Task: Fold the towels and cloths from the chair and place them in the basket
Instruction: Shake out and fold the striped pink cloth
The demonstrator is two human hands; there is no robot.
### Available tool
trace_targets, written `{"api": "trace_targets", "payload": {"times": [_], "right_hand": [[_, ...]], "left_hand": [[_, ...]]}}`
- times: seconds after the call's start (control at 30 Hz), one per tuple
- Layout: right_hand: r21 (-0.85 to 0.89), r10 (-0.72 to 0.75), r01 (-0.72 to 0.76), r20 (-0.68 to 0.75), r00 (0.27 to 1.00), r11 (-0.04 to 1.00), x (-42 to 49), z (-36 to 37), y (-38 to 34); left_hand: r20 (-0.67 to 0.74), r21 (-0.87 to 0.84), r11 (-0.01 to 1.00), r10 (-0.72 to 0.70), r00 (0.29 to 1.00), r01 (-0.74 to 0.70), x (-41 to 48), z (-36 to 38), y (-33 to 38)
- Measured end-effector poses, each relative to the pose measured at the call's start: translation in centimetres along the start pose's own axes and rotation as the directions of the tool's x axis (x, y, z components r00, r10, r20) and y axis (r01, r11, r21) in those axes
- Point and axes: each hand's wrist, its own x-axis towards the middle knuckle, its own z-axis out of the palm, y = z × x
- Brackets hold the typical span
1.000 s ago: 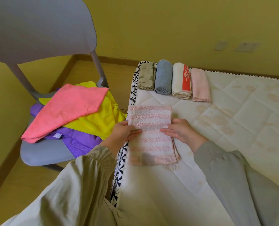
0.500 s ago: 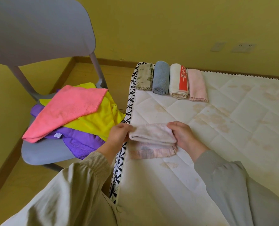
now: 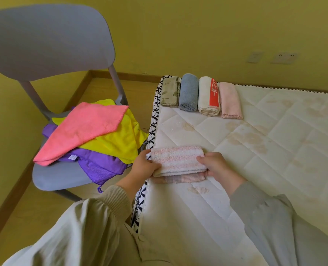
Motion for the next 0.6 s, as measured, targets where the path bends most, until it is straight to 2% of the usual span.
{"api": "trace_targets", "payload": {"times": [0.13,0.23,0.3,0.37,0.43,0.47,0.5,0.6], "right_hand": [[-0.209,-0.062,0.054,-0.031,0.998,0.976,-0.2,0.7,1.3],[-0.355,-0.156,0.135,-0.032,0.987,0.925,-0.5,1.1,2.3],[-0.494,-0.238,0.182,-0.051,0.970,0.850,-0.8,1.3,2.2],[-0.678,-0.388,0.234,-0.083,0.918,0.697,-1.2,1.3,1.8],[-0.853,-0.587,0.279,-0.039,0.809,0.441,-2.0,1.7,1.4],[-0.885,-0.656,0.312,0.012,0.755,0.344,-2.1,2.0,1.2],[-0.895,-0.694,0.353,0.071,0.717,0.273,-2.2,2.5,1.0],[-0.875,-0.644,0.464,0.277,0.714,0.139,-1.4,4.3,1.0]], "left_hand": [[0.008,0.164,0.979,0.121,0.993,-0.121,-0.9,0.3,-1.0],[-0.004,0.352,0.916,0.207,0.978,-0.192,-1.0,0.6,-1.6],[-0.032,0.521,0.828,0.260,0.965,-0.206,-1.3,0.7,-1.6],[-0.029,0.722,0.644,0.393,0.919,-0.252,-1.3,0.7,-1.5],[0.082,0.824,0.409,0.599,0.797,-0.392,-1.3,0.8,-1.3],[0.138,0.830,0.332,0.656,0.742,-0.448,-1.2,1.0,-1.2],[0.196,0.833,0.277,0.661,0.724,-0.478,-0.9,1.2,-1.2],[0.297,0.872,0.186,0.536,0.790,-0.454,0.0,2.1,-1.5]]}}
